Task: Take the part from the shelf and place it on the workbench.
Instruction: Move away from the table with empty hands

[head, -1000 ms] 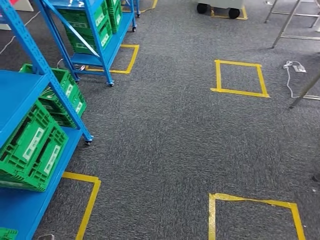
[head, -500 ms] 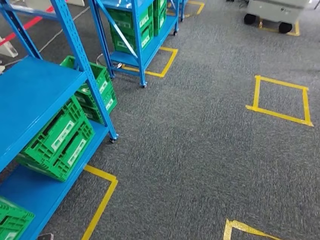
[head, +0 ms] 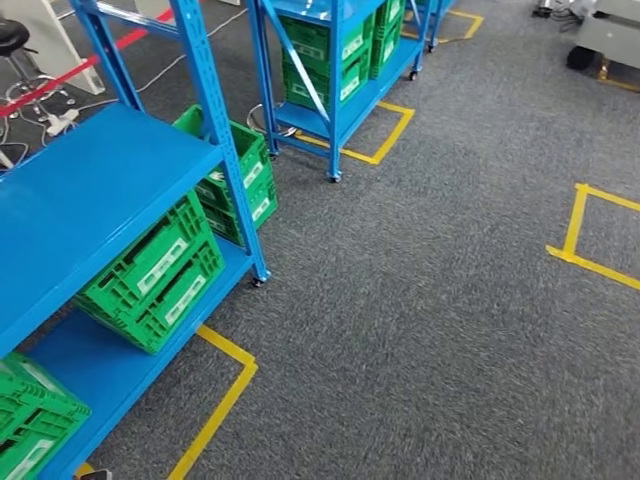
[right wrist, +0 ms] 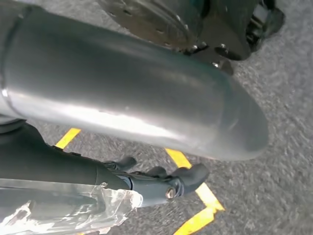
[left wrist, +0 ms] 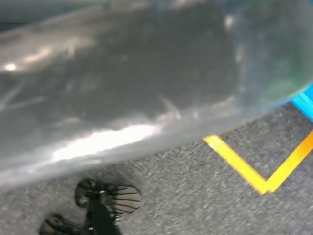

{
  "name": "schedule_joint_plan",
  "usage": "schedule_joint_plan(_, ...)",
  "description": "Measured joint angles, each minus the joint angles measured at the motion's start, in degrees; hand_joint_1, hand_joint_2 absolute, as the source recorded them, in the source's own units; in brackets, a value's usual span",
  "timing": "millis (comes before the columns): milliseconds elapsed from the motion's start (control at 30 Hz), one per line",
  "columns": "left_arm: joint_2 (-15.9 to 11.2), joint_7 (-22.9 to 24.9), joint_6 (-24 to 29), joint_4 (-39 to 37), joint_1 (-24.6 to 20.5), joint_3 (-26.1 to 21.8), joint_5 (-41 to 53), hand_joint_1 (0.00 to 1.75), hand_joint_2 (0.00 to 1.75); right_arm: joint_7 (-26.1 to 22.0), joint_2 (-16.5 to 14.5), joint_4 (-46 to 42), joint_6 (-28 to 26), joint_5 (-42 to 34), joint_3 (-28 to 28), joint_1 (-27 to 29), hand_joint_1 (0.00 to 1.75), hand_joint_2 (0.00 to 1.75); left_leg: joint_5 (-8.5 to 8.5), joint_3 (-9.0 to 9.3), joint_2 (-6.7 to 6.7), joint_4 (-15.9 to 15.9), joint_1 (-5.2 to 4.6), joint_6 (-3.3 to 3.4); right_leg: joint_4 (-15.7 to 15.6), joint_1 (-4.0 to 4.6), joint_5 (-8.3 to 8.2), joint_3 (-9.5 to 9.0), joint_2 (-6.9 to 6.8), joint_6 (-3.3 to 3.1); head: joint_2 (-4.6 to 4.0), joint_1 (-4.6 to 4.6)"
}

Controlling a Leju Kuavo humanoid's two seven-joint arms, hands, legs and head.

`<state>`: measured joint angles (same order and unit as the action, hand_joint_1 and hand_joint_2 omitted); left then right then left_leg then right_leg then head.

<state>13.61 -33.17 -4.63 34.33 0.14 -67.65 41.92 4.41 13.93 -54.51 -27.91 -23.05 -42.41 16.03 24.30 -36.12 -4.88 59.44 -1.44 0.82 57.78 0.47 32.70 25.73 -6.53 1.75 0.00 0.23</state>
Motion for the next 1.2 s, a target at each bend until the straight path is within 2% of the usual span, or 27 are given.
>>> schedule_joint_plan(33, 0.0, 0.0, 0.0, 0.0, 0.0, 0.0, 0.0, 0.00, 0.00, 0.0, 0.0, 0.1, 0.0, -0.2, -0.1, -0.2, 0.00, 0.00, 0.08, 0.15, 0.62, -0.2, 0.03, 0.22, -0.2, 0.06, 0.37, -0.50, -0.73, 0.25, 0.00, -0.01)
schedule_joint_plan(67, 0.0, 0.0, 0.0, 0.0, 0.0, 0.0, -0.1, 0.00, 0.00, -0.1, 0.0, 0.1, -0.1, -0.3, -0.1, -0.4, 0.00, 0.00, -0.11, 0.30, 1.42, -0.3, 0.14, 0.39, -0.2, 0.00, 0.83, -0.92, -0.69, 0.50, 0.00, 0.11)
schedule_joint_plan(133, -0.2, 0.0, 0.1, 0.0, -0.2, -0.1, -0.1, 0.00, 0.00, -0.3, 0.0, 0.2, -0.3, -0.8, -0.4, -0.9, 0.00, 0.00, 0.10, 0.62, 2.95, -0.7, 0.53, 0.84, 2.3, -0.26, 2.53, -0.16, 1.98, 0.91, 0.01, 0.34)
schedule_joint_plan(200, -0.3, 0.0, 0.3, -0.1, -0.6, -0.1, -0.1, 0.00, 0.00, -0.4, 0.0, 0.5, -0.5, -1.2, -0.7, -1.0, 0.00, 0.00, 0.47, 0.90, 4.55, -0.8, 0.77, 1.37, 9.8, -0.51, 5.41, 4.13, 5.38, 1.23, 0.02, 0.61)
schedule_joint_plan(233, -0.3, 0.0, 0.5, -0.1, -0.8, -0.1, -0.1, 0.00, 0.00, -0.5, 0.0, 0.7, -0.6, -1.4, -0.9, -1.0, 0.00, 0.00, 0.67, 1.03, 5.47, -0.8, 0.82, 1.53, 14.0, -0.56, 6.47, 6.92, 6.03, 1.37, 0.02, 0.71)
schedule_joint_plan(267, -0.3, 0.0, 0.6, -0.2, -0.8, -0.1, -0.1, 0.00, 0.00, -0.5, 0.0, 0.9, -0.7, -1.6, -1.1, -1.0, 0.00, 0.00, 0.88, 1.24, 6.45, -0.7, 0.86, 1.57, 16.8, -0.58, 6.54, 9.31, 6.28, 1.45, 0.02, 0.77)
schedule_joint_plan(300, -0.3, 0.0, 0.7, -0.2, -0.8, -0.1, -0.1, 0.00, 0.00, -0.5, 0.0, 1.1, -0.8, -1.8, -1.2, -1.0, 0.00, 0.00, 1.11, 1.57, 7.40, -0.7, 0.91, 1.52, 17.7, -0.59, 5.39, 10.86, 6.40, 1.46, 0.02, 0.83)
schedule_joint_plan(333, -0.3, 0.0, 0.8, -0.3, -0.7, -0.1, -0.1, 0.00, 0.00, -0.6, 0.0, 1.2, -0.9, -1.9, -1.4, -1.0, 0.00, 0.00, 1.39, 2.02, 8.34, -0.7, 0.98, 1.41, 16.2, -0.59, 3.00, 11.28, 6.60, 1.43, 0.02, 0.84)
schedule_joint_plan(367, -0.3, 0.0, 0.9, -0.4, -0.7, -0.1, -0.1, 0.00, 0.00, -0.6, 0.0, 1.3, -0.9, -2.1, -1.5, -1.0, 0.00, 0.00, 1.70, 2.54, 9.24, -0.7, 1.08, 1.24, 12.9, -0.61, -0.10, 10.76, 7.15, 1.37, 0.02, 0.85)
schedule_joint_plan(400, -0.3, 0.0, 0.9, -0.5, -0.7, -0.1, -0.1, 0.00, 0.00, -0.7, 0.0, 1.4, -1.0, -2.3, -1.7, -1.1, 0.00, 0.00, 1.98, 2.98, 10.07, -0.7, 1.16, 1.02, 9.3, -0.71, -2.72, 9.86, 8.53, 1.33, 0.02, 0.89)
schedule_joint_plan(433, -0.3, 0.0, 1.0, -0.5, -0.8, -0.1, -0.1, 0.00, 0.00, -0.8, 0.0, 1.6, -1.0, -2.5, -1.8, -1.1, 0.00, 0.00, 2.22, 3.21, 10.94, -0.6, 1.21, 0.75, 6.0, -0.88, -4.43, 8.85, 9.95, 1.26, 0.02, 0.92)
schedule_joint_plan(500, -0.3, 0.0, 1.0, -0.6, -0.9, -0.1, -0.1, 0.00, 0.00, -1.0, 0.0, 1.9, -1.1, -2.8, -2.2, -1.2, 0.00, 0.00, 2.25, 2.94, 12.38, -0.6, 1.39, 0.08, 2.9, -1.05, -4.83, 7.50, 11.78, 0.87, 0.02, 0.98)
schedule_joint_plan(567, -0.3, 0.0, 1.0, -0.7, -0.7, -0.1, -0.1, 0.00, 0.00, -1.0, 0.0, 2.0, -1.1, -2.9, -2.3, -1.4, 0.00, 0.00, 2.03, 2.52, 13.20, -0.9, 1.60, -0.69, 1.9, -1.04, -4.62, 6.86, 10.90, 0.23, 0.02, 0.96)
schedule_joint_plan(600, -0.4, 0.0, 1.0, -0.7, -0.5, -0.1, -0.1, 0.00, 0.00, -1.1, 0.0, 2.1, -1.1, -2.9, -2.4, -1.5, 0.00, 0.00, 2.29, 2.36, 12.23, -0.6, 1.50, -1.07, 1.5, -1.09, -4.77, 6.64, 10.26, -0.09, 0.02, 0.84)
schedule_joint_plan(633, -0.4, 0.1, 1.0, -0.8, -0.5, -0.2, -0.1, 0.00, 0.00, -1.1, 0.0, 2.1, -1.2, -2.9, -2.5, -1.6, 0.00, 0.00, 3.13, 1.82, 10.57, 0.5, 1.35, -1.43, 1.1, -1.15, -4.87, 6.34, 9.51, -0.42, 0.02, 0.66)
schedule_joint_plan(700, -0.4, 0.1, 1.0, -0.9, -0.8, -0.2, -0.1, 0.00, 0.00, -1.1, 0.0, 2.1, -1.2, -2.9, -2.7, -1.6, 0.00, 0.00, 6.24, -0.96, 6.76, 6.2, 1.16, -2.02, 0.7, -1.12, -4.83, 5.79, 7.69, -0.96, 0.02, 0.35)
schedule_joint_plan(767, -0.3, 0.1, 1.1, -1.0, -1.1, -0.1, -0.1, 0.00, 0.00, -1.1, 0.0, 2.2, -1.2, -2.9, -2.7, -1.6, 0.00, 0.00, 8.55, -4.47, 5.63, 12.9, 1.38, -2.46, 0.6, -1.08, -4.58, 5.54, 5.74, -1.23, 0.02, 0.31)
schedule_joint_plan(800, -0.3, 0.1, 1.1, -1.0, -1.0, -0.1, -0.1, 0.00, 0.00, -1.1, 0.0, 2.2, -1.2, -3.0, -2.8, -1.7, 0.00, 0.00, 8.29, -5.19, 5.50, 14.1, 1.50, -2.62, 0.6, -1.10, -4.43, 5.41, 4.88, -1.25, 0.02, 0.30)
schedule_joint_plan(833, -0.4, 0.1, 1.1, -1.0, -0.9, -0.1, -0.1, 0.00, 0.00, -1.1, 0.0, 2.3, -1.3, -3.0, -2.8, -1.7, 0.00, 0.00, 6.93, -4.77, 5.30, 13.1, 1.60, -2.76, 0.6, -1.15, -4.28, 5.22, 4.11, -1.18, 0.02, 0.29)
schedule_joint_plan(867, -0.4, 0.1, 1.2, -1.0, -0.9, -0.1, -0.1, 0.00, 0.00, -1.1, 0.0, 2.3, -1.4, -3.1, -2.8, -1.8, 0.00, 0.00, 4.85, -3.29, 4.76, 10.0, 1.66, -2.84, 0.6, -1.20, -4.10, 4.96, 3.40, -1.03, 0.02, 0.28)
schedule_joint_plan(933, -0.5, 0.1, 1.3, -1.0, -1.0, -0.2, -0.1, 0.00, 0.00, -1.2, 0.0, 2.3, -1.7, -3.3, -2.9, -2.0, 0.00, 0.00, 1.53, 0.50, 2.22, 2.5, 1.52, -2.80, 0.7, -1.05, -3.56, 4.52, 2.08, -0.46, 0.02, 0.17)
schedule_joint_plan(967, -0.5, 0.1, 1.3, -1.1, -1.2, -0.1, -0.1, 0.00, 0.00, -1.2, 0.0, 2.3, -1.8, -3.4, -2.9, -2.0, 0.00, 0.00, 0.90, 1.73, 1.25, 0.0, 1.40, -2.48, 0.7, -0.86, -3.27, 4.38, 1.48, -0.13, 0.02, 0.17)
schedule_joint_plan(1000, -0.4, 0.1, 1.4, -1.2, -1.3, -0.1, -0.1, 0.00, 0.00, -1.3, 0.0, 2.3, -1.9, -3.5, -3.0, -2.0, 0.00, 0.00, 0.96, 2.28, 0.82, -1.1, 1.26, -2.08, 0.6, -0.65, -3.00, 4.23, 0.85, 0.18, 0.02, 0.18)
schedule_joint_plan(1067, -0.4, 0.1, 1.5, -1.3, -1.3, -0.1, -0.1, 0.00, 0.00, -1.3, 0.1, 2.3, -2.0, -3.6, -3.2, -2.2, 0.00, 0.00, 1.19, 2.35, 1.99, -1.4, 1.20, -1.05, 0.3, -0.56, -2.65, 3.49, -0.26, 0.70, 0.02, 0.25)
schedule_joint_plan(1100, -0.4, 0.1, 1.7, -1.4, -1.2, -0.1, -0.1, 0.00, 0.00, -1.4, 0.1, 2.3, -2.1, -3.7, -3.3, -2.3, 0.00, 0.00, 1.18, 2.41, 2.65, -1.5, 1.29, -0.66, 0.5, -0.66, -2.26, 3.31, 0.33, 1.01, 0.02, 0.32)
schedule_joint_plan(1133, -0.5, 0.1, 1.8, -1.5, -1.1, -0.1, -0.1, 0.00, 0.00, -1.4, 0.1, 2.3, -2.3, -3.9, -3.4, -2.4, 0.00, 0.00, 1.11, 2.46, 3.25, -1.6, 1.41, -0.25, 1.7, -0.79, -1.42, 3.60, 1.61, 1.29, 0.02, 0.41)
schedule_joint_plan(1200, -0.6, 0.0, 2.1, -1.6, -1.3, -0.1, -0.1, 0.00, 0.00, -1.5, 0.2, 2.3, -2.8, -4.3, -3.6, -2.5, 0.00, 0.00, 1.02, 2.51, 4.49, -1.6, 1.59, 0.38, 7.7, -0.97, 1.82, 6.49, 5.03, 1.64, 0.02, 0.65)
